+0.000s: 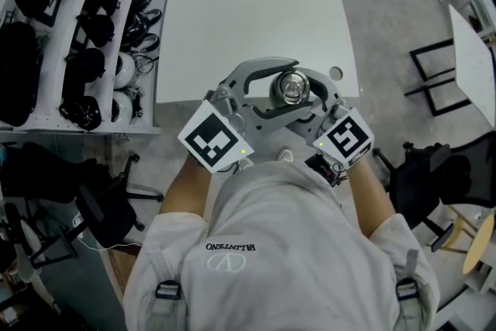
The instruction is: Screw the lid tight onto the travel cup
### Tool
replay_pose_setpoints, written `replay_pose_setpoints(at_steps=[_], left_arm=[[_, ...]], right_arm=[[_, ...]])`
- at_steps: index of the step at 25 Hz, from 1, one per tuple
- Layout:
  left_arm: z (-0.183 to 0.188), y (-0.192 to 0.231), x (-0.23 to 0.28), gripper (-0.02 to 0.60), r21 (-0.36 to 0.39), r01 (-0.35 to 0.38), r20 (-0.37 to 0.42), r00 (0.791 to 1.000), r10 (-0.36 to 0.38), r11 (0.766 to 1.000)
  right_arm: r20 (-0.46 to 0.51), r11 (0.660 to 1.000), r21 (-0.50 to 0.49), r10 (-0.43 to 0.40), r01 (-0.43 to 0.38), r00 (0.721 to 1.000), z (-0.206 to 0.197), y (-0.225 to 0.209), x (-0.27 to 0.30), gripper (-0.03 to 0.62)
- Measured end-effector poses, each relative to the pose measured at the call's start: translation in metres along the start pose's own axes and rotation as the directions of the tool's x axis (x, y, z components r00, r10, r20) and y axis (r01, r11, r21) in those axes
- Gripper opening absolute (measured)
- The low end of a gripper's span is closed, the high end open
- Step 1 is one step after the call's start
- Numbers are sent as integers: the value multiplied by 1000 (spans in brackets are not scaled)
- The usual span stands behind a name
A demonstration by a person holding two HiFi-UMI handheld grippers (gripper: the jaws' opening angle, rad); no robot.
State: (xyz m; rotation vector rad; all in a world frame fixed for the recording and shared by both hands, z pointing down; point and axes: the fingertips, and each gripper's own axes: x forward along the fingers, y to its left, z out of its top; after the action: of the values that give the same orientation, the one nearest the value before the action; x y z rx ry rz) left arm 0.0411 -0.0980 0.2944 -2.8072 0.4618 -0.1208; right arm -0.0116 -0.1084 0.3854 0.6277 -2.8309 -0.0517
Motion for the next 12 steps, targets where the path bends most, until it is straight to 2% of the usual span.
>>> replay_pose_setpoints(at_steps=[3, 5, 7, 9, 10, 12], left_arm=[[3, -10, -6, 261, 1, 79, 23, 997, -79, 997], [-1, -7, -8, 262, -37, 53, 15, 999, -53, 998], [-9, 2, -7, 265, -69, -32, -29, 999, 30, 997], [-19, 11, -5, 275, -79, -146, -99, 985, 138, 986], [-24, 14, -4, 309, -95, -202, -126, 974, 190, 975], [-30, 21, -2, 364, -177, -298, -152, 950, 273, 938]], right_arm=[[35, 992, 26, 119, -120, 992, 5, 15, -3, 385], [13, 994, 30, 108, -108, 994, 2, 14, -1, 385], [-51, 1000, 9, 24, -23, 998, -5, 5, 2, 385], [-120, 995, -35, -94, 90, 988, -12, -8, 4, 385], [-145, 989, -50, -148, 142, 978, -16, -14, 4, 385], [-175, 972, -56, -233, 226, 957, -19, -24, 4, 385]])
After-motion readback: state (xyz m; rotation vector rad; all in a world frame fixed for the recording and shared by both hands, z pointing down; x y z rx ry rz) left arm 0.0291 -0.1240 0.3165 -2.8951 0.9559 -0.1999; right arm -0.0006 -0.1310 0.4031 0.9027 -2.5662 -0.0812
